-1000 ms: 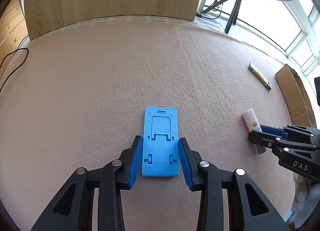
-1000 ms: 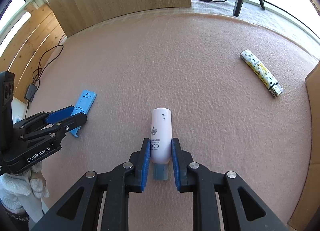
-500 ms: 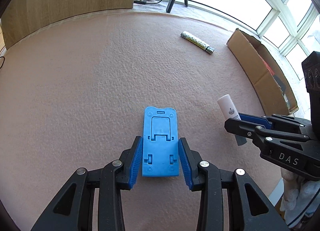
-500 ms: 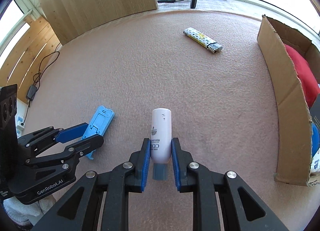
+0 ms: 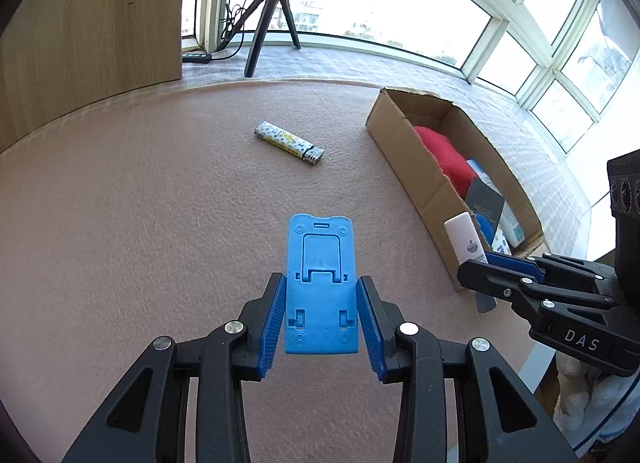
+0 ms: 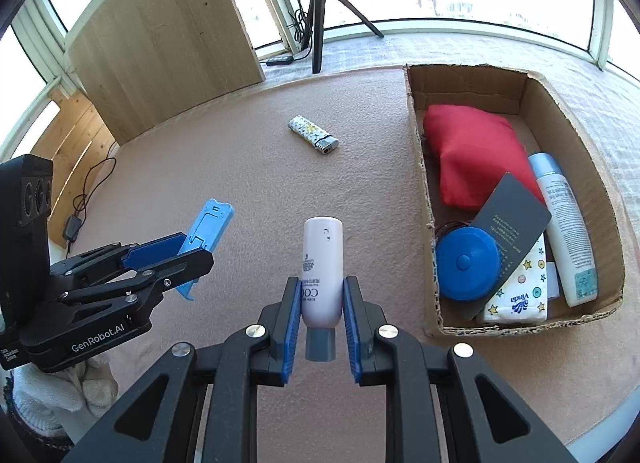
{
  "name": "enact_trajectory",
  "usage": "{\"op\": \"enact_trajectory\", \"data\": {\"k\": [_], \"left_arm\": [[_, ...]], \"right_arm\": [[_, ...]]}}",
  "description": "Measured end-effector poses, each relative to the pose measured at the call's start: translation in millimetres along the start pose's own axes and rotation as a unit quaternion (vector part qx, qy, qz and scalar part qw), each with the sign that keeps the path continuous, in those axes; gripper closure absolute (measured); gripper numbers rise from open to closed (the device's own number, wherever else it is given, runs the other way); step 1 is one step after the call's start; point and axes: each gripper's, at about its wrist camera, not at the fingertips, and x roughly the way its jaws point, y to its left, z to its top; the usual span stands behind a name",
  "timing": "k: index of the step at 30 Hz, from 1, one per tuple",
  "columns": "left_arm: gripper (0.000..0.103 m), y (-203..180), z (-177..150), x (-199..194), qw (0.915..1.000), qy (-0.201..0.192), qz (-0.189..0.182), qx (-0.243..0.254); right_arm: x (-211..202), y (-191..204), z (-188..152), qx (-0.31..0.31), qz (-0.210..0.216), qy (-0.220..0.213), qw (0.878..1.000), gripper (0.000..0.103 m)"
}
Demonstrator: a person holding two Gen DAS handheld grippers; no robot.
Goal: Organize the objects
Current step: 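Carry the phone stand and white bottle into the box with both tools, then open both tools to release the stand and bottle in the box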
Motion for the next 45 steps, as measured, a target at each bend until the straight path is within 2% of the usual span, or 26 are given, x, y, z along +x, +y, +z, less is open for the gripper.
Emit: {"op": "enact_trajectory", "data": {"k": [9, 16, 23, 29, 38, 42, 45], "left_arm": [[0.064, -71.7, 45.6, 15.3, 0.9982, -0.023, -0.031, 0.046], [0.064, -128.3, 59.8, 44.3, 0.9954, -0.014, -0.045, 0.083], [0.064, -167.6, 66.8, 69.2, 0.9928, 0.000, -0.050, 0.109], [0.064, -182.5, 68.3, 77.9, 0.9917, 0.003, -0.049, 0.119], [0.063, -183.7, 68.8, 76.7, 0.9915, 0.004, -0.050, 0.120], [0.063, -181.6, 66.6, 72.3, 0.9915, 0.000, -0.045, 0.122], [0.063, -176.9, 66.2, 68.9, 0.9919, -0.001, -0.045, 0.119]], "right_arm": [[-37.5, -63.1, 18.3, 0.034, -0.039, -0.045, 0.998, 0.084], [-45.0, -113.5, 20.8, 0.067, -0.065, -0.050, 0.994, 0.084], [-42.8, -141.8, 19.8, 0.086, -0.075, -0.047, 0.992, 0.084], [-43.8, -151.1, 18.7, 0.093, -0.076, -0.049, 0.992, 0.084], [-43.3, -153.1, 19.8, 0.097, -0.072, -0.048, 0.991, 0.084], [-44.5, -152.2, 19.5, 0.104, -0.072, -0.050, 0.991, 0.069], [-45.1, -150.6, 19.3, 0.108, -0.070, -0.050, 0.990, 0.069]]}}
